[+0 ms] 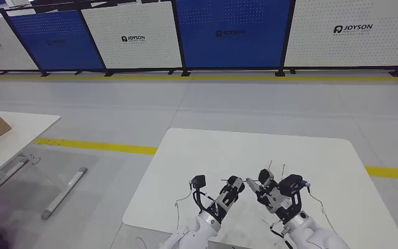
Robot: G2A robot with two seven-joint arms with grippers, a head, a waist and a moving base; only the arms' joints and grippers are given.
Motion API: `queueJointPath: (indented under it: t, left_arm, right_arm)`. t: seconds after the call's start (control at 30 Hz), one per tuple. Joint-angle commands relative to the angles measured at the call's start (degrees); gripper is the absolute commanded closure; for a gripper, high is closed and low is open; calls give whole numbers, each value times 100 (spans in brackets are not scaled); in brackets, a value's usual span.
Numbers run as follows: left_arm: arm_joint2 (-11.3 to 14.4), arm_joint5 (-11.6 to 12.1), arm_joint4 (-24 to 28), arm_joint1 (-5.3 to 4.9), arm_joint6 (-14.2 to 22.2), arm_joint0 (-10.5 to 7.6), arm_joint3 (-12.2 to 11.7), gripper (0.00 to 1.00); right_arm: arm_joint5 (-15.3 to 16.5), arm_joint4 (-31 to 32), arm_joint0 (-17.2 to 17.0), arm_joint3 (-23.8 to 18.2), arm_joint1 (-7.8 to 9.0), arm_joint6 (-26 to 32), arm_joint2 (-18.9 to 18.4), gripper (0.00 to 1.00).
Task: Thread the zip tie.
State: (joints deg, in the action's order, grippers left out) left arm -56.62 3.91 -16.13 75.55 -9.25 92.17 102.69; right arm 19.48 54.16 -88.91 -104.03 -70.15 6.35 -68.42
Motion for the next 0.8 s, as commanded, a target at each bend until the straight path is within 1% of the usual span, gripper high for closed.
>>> queueJointPath:
  t: [0.0, 0.1, 0.13, 0.17, 0.23, 0.3, 0.33, 0.37, 0.4, 0.43, 0.47, 0.77]
  left_arm:
    - [0, 0, 0, 0, 0, 0, 0, 100]
    - [0, 0, 0, 0, 0, 0, 0, 100]
    - [0, 0, 0, 0, 0, 0, 0, 100]
    - [0, 0, 0, 0, 0, 0, 0, 100]
    - [0, 0, 0, 0, 0, 0, 0, 100]
    - [0, 0, 0, 0, 0, 0, 0, 100]
    - [0, 0, 0, 0, 0, 0, 0, 100]
    - [0, 0, 0, 0, 0, 0, 0, 100]
    - [0, 0, 0, 0, 0, 0, 0, 100]
    - [0, 0, 0, 0, 0, 0, 0, 100]
    - [0, 0, 0, 0, 0, 0, 0, 100]
    - [0, 0, 0, 0, 0, 0, 0, 100]
  right_arm:
    - [0, -12, 1, 33, 21, -56, 15, 0]
    - [0, -28, -3, 76, 51, -149, 18, 0]
    - [0, -35, -5, 83, 59, -174, 15, 8]
    - [0, -44, -9, 87, 68, -197, 12, 25]
    - [0, -60, -19, 90, 88, -238, 6, 51]
    - [0, -74, -24, 90, 108, -265, 5, 60]
    - [0, -79, -25, 90, 115, -275, 7, 63]
    - [0, -80, -25, 90, 123, -283, 10, 76]
    - [0, -77, -23, 89, 133, -295, 14, 86]
    - [0, -74, -21, 89, 141, -305, 19, 94]
    - [0, -71, -19, 90, 148, -314, 24, 99]
    - [0, -27, 6, 84, 222, -359, 66, 100]
